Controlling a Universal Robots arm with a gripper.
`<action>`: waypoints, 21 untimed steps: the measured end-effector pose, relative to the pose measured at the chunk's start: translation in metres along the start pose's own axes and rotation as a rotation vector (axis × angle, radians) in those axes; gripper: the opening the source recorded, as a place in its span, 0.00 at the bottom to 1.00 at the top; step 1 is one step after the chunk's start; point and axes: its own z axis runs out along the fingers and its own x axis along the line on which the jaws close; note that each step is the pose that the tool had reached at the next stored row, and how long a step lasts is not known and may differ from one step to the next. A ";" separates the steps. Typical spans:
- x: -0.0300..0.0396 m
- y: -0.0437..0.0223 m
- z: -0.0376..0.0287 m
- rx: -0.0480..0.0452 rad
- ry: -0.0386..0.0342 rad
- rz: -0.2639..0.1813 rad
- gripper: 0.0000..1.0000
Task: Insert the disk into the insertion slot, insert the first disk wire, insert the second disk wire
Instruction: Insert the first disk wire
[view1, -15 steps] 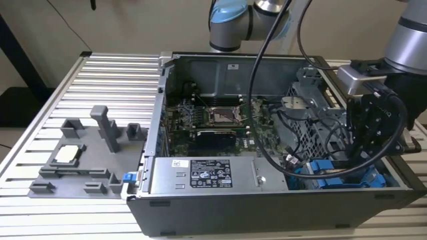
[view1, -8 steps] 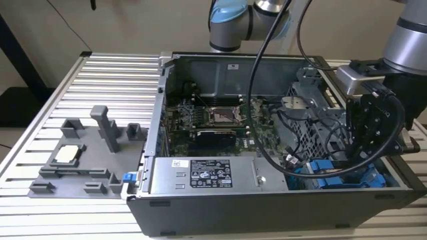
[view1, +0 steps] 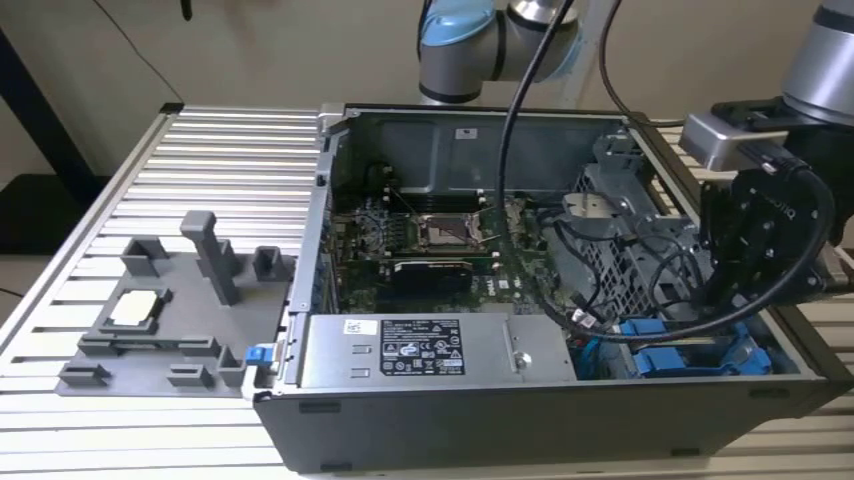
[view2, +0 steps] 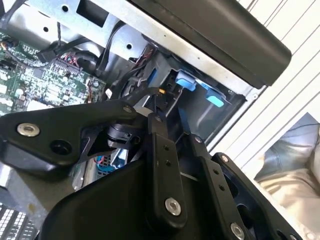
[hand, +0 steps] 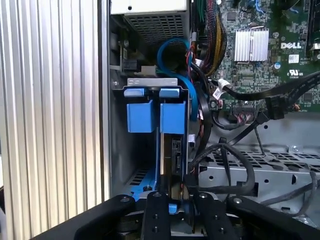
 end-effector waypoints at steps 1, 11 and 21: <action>0.0007 -0.0002 -0.0048 0.0000 -0.0001 0.000 0.27; 0.0047 -0.0008 -0.0219 0.0002 -0.0435 0.001 0.27; 0.0071 -0.0006 -0.0252 0.0009 -0.1941 0.007 0.27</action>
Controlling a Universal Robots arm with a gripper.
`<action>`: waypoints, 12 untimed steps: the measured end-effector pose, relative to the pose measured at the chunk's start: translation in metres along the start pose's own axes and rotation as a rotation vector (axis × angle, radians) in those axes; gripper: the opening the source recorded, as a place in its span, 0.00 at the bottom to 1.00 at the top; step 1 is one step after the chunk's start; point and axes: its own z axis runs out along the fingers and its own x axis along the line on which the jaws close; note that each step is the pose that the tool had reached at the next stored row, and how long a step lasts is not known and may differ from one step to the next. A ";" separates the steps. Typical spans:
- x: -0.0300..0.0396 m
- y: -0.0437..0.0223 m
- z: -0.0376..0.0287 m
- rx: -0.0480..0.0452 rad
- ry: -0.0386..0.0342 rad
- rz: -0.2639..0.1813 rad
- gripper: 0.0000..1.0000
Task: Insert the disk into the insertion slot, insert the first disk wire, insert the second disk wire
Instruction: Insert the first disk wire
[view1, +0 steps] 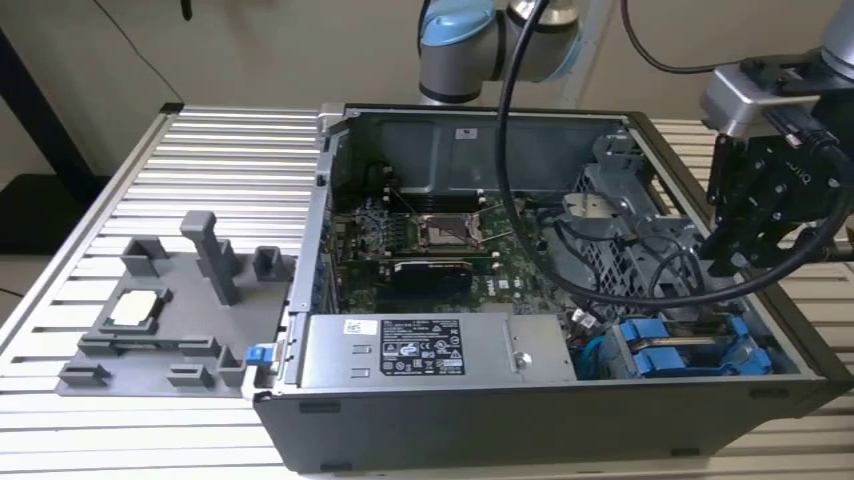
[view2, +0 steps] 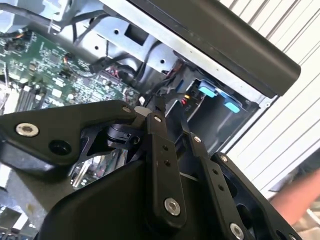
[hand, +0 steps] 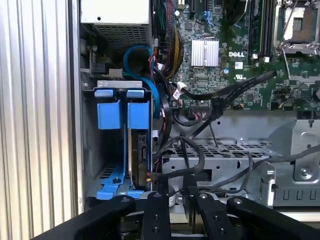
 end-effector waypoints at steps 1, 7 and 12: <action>-0.0001 0.0000 -0.0016 0.0000 -0.0072 0.000 0.27; 0.0000 0.0002 -0.0030 0.0001 -0.0094 0.000 0.27; -0.0009 0.0027 -0.0031 0.0001 -0.0092 0.000 0.27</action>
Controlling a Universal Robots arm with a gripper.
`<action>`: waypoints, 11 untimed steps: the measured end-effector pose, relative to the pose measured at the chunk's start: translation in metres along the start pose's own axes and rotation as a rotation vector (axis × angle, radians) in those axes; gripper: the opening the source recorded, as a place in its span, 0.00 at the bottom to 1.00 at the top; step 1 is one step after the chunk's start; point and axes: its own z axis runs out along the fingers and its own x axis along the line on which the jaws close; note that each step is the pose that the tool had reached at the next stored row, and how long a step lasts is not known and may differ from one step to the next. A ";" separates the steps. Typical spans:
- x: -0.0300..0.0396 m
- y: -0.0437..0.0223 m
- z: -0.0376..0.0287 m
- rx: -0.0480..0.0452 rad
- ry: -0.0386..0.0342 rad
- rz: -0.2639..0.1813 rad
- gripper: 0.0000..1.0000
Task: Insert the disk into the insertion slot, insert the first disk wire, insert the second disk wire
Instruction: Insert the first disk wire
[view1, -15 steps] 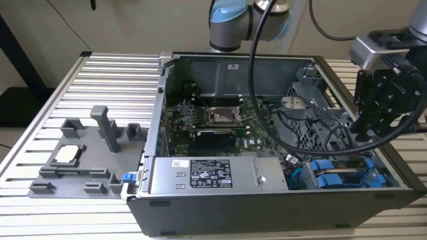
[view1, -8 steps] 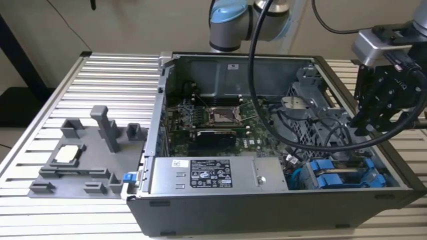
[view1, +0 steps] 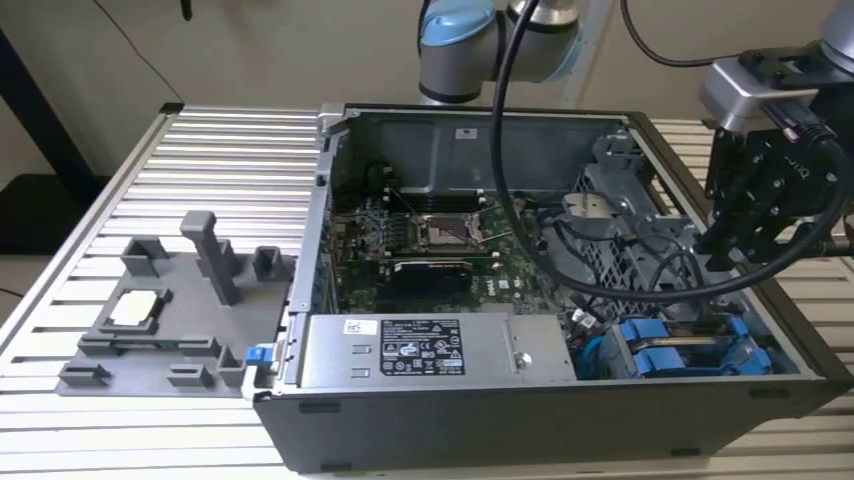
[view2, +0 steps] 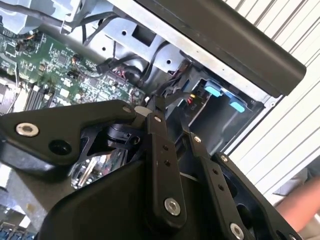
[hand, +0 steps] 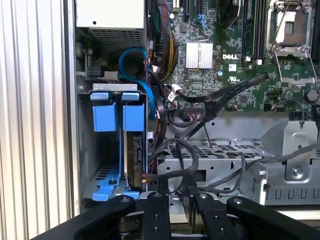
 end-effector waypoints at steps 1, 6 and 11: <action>-0.0003 0.0005 0.0000 0.0000 0.0000 0.000 0.27; -0.0006 0.0027 0.0000 0.0000 0.0000 0.000 0.27; -0.0010 0.0032 0.0000 0.0000 0.0000 0.000 0.27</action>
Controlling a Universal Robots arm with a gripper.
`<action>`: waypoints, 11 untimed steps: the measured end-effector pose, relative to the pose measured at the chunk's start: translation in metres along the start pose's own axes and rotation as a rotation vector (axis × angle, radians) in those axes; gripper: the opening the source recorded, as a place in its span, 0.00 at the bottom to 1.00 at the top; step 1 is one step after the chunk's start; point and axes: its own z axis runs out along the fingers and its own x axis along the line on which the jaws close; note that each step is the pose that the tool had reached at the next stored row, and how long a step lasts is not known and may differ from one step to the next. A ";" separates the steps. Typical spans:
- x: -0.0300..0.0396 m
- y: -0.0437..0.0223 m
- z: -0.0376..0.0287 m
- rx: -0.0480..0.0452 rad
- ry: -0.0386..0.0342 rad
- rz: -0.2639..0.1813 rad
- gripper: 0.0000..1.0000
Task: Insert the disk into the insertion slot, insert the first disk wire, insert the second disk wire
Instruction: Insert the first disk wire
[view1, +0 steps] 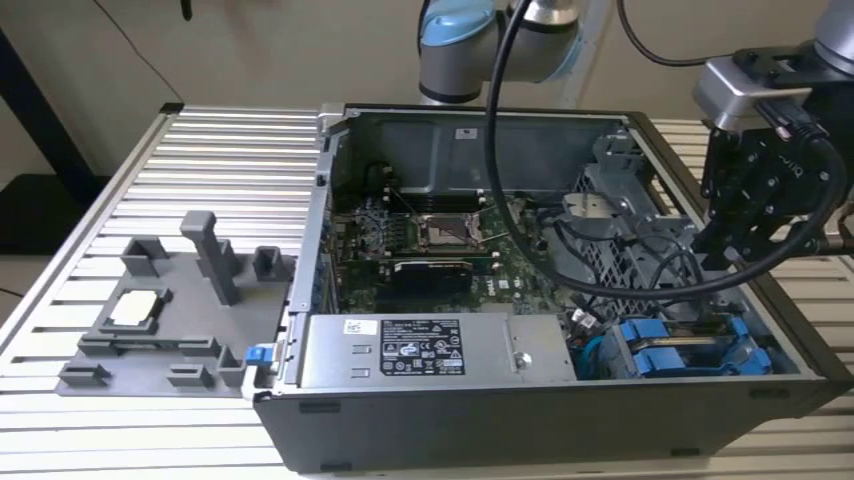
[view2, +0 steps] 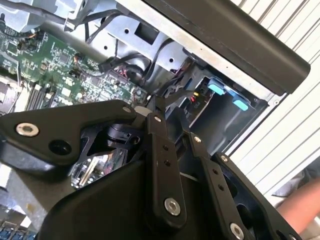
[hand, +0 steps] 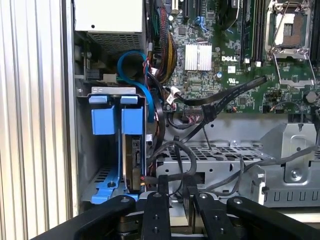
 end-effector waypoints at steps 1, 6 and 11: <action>-0.0001 0.0001 0.0000 0.0000 0.0000 0.000 0.27; -0.0010 0.0002 0.0001 0.0000 -0.0001 0.000 0.27; -0.0012 0.0010 0.0000 0.0000 0.0000 0.000 0.27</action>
